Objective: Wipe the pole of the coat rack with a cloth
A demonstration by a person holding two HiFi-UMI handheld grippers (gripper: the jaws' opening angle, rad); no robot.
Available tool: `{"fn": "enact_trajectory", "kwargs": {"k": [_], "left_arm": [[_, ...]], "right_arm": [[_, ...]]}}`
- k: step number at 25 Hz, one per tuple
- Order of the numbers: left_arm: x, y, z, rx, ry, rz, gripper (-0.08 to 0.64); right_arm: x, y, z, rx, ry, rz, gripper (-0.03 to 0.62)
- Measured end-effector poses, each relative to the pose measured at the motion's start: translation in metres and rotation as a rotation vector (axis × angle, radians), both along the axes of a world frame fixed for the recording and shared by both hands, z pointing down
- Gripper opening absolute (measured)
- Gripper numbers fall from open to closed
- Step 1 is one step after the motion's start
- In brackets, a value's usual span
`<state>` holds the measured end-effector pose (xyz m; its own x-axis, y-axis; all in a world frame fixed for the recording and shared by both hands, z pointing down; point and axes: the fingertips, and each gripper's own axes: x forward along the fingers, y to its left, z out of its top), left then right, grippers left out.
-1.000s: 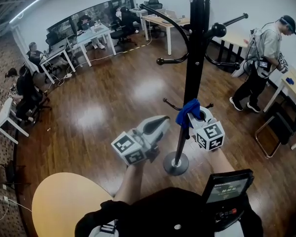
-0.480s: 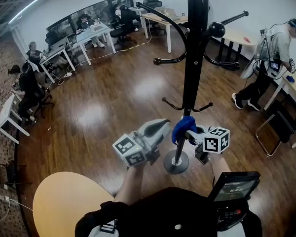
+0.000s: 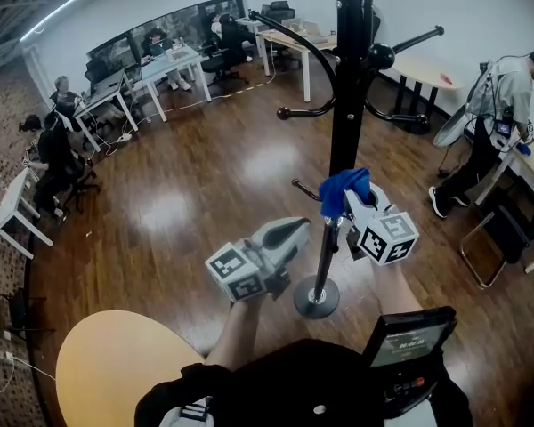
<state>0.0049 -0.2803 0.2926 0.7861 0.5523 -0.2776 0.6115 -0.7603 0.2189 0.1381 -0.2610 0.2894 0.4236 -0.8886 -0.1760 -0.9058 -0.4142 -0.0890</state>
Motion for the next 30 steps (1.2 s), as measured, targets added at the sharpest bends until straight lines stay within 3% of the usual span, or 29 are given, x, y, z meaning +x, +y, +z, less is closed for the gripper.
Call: {"fn": "enact_trajectory", "kwargs": {"k": [6, 10, 13, 17, 19, 24, 27, 30], "left_arm": [[-0.01, 0.009, -0.002, 0.023, 0.028, 0.021, 0.002], [-0.011, 0.013, -0.011, 0.03, 0.048, 0.026, 0.002], [-0.014, 0.015, -0.014, 0.041, 0.057, 0.029, 0.002], [-0.015, 0.015, -0.013, 0.05, 0.059, 0.027, 0.002], [-0.016, 0.013, -0.015, 0.047, 0.065, 0.023, 0.002], [-0.014, 0.015, -0.016, 0.05, 0.061, 0.024, 0.002], [-0.011, 0.018, -0.017, 0.038, 0.055, 0.028, 0.002], [-0.01, 0.023, -0.018, 0.035, 0.071, 0.047, 0.002]], "right_arm": [[-0.016, 0.006, -0.139, 0.166, 0.235, 0.02, 0.018], [-0.046, 0.004, -0.22, 0.16, 0.398, -0.005, 0.018], [-0.088, 0.009, -0.251, 0.178, 0.493, -0.057, 0.018], [-0.155, 0.046, -0.286, 0.336, 0.613, -0.111, 0.018], [-0.173, 0.057, -0.297, 0.35, 0.657, -0.112, 0.018], [-0.132, 0.045, -0.288, 0.29, 0.61, -0.037, 0.018], [-0.081, 0.021, -0.259, 0.167, 0.521, 0.034, 0.018], [-0.025, -0.002, -0.19, 0.009, 0.371, 0.051, 0.018]]}}
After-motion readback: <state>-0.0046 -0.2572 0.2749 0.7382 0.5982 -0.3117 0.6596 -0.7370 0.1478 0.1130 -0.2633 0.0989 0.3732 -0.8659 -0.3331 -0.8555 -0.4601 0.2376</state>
